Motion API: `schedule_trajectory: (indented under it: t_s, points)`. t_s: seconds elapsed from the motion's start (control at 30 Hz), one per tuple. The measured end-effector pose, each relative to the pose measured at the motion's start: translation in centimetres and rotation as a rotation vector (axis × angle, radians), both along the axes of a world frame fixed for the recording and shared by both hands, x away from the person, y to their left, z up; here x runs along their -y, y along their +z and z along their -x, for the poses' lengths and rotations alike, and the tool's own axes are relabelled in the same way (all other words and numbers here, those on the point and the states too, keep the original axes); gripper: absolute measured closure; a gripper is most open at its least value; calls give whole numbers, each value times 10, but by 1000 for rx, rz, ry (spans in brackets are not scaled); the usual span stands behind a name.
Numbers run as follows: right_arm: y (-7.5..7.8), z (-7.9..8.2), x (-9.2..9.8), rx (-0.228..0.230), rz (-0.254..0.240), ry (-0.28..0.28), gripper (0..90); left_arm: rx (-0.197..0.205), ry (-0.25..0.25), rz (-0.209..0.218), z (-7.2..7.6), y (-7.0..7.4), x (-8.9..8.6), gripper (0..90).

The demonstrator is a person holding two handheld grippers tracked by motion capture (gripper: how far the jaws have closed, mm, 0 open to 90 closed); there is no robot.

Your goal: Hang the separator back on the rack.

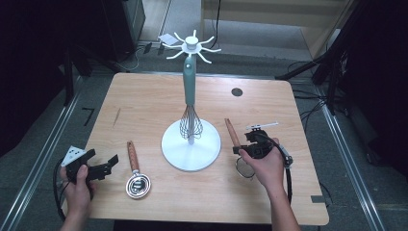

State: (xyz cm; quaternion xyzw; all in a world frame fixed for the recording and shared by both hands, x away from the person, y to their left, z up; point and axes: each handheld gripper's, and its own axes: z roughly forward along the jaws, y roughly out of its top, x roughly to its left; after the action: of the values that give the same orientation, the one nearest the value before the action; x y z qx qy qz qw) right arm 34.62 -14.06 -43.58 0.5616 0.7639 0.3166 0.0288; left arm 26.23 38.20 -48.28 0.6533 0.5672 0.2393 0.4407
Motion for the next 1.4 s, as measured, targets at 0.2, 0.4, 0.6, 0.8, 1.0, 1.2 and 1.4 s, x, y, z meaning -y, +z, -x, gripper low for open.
schedule_trajectory:
  t_s: [0.2,0.4,0.6,0.8,1.0,1.2,1.4]
  points:
    - [10,5,2,91,-32,8,710,0,-1,-1,0,0,0,0]
    - [17,10,2,181,-52,13,711,0,0,0,0,0,0,0]
    - [26,15,2,258,-75,16,711,0,0,0,0,0,0,0]
    - [36,23,0,339,-106,27,710,0,0,0,0,0,0,0]
    - [45,30,-2,418,-146,46,711,0,0,0,0,0,0,0]
    - [51,35,-2,493,-164,43,711,1,0,-1,0,0,0,0]
    - [59,42,-3,549,-173,27,711,3,3,-2,0,0,0,0]
